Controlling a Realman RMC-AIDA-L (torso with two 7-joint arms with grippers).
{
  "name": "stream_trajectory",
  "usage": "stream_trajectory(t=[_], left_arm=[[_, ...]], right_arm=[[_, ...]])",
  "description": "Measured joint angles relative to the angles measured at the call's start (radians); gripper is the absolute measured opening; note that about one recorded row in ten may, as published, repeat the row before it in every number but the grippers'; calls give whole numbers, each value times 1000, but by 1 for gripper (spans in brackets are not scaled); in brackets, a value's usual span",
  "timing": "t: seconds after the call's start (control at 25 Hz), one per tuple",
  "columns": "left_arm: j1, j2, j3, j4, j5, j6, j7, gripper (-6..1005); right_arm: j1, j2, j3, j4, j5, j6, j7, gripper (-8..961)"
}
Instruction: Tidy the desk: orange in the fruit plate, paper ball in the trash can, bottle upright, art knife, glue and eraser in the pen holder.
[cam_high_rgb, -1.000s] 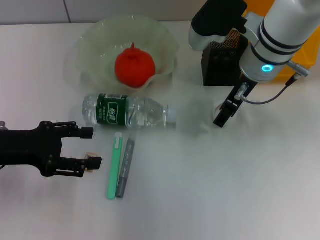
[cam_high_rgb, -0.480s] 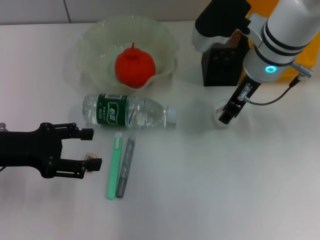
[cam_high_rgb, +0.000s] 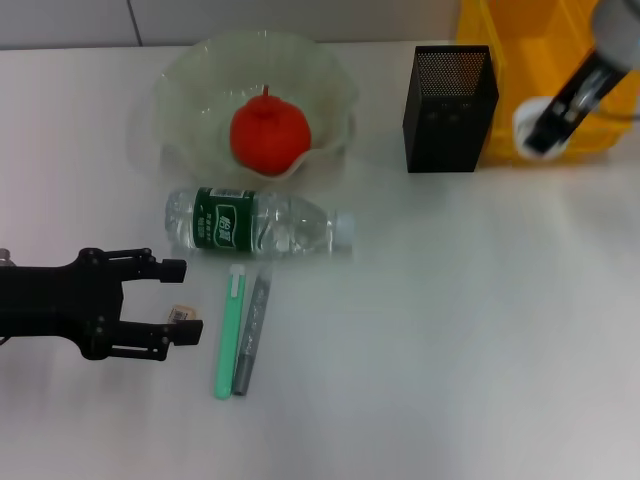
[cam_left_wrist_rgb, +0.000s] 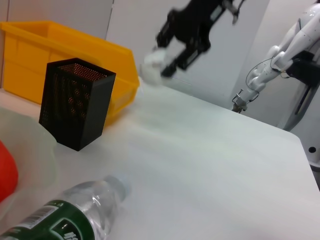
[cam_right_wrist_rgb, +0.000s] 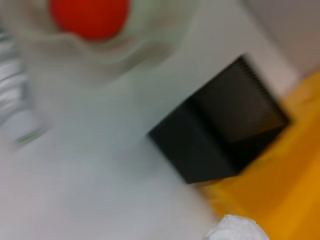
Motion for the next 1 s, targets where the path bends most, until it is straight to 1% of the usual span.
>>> stream_trajectory(t=[0.04,0.08,0.12,0.16,0.2,0.24,0.32,0.36,0.4,0.52,0.56,0.76,1.0], left_arm=[[0,-2,0,0,0,0,0,846],[0,-3,0,0,0,0,1,846],[0,-3,0,0,0,0,1,846],[0,-4,-1,0,0,0,1,846],[0,-5,-2,0,0,1,1,846],[0,-5,-2,0,0,1,1,846],[0,-8,-3,-1,-2,5,-1,846],[0,-10,-5,0,-5,7,-6,846],[0,-10,-5,0,-5,7,-6,846],[1,-13,-7,0,-8,13,-12,846],[1,-14,-8,0,-11,17,-13,846],[-1,-18,-25,0,-16,18,-13,846],[-1,-18,-33,0,-20,19,-13,846]], right_arm=[[0,0,0,0,0,0,0,506],[-15,-26,3,-35,-1,25,-3,506],[-15,-26,3,-35,-1,25,-3,506],[-25,-43,4,-38,-2,67,-12,505],[-25,-43,4,-38,-2,67,-12,505],[-32,-52,4,-30,-2,101,-20,505],[-49,-62,8,-9,-2,184,-42,504],[-71,-67,24,5,-3,272,-63,504],[-71,-67,24,5,-3,272,-63,514],[-107,-61,54,25,-3,396,-103,544],[-117,-53,71,44,-2,449,-128,554],[-114,-46,94,96,-2,510,-158,603],[-126,-43,102,106,-1,541,-159,663]])
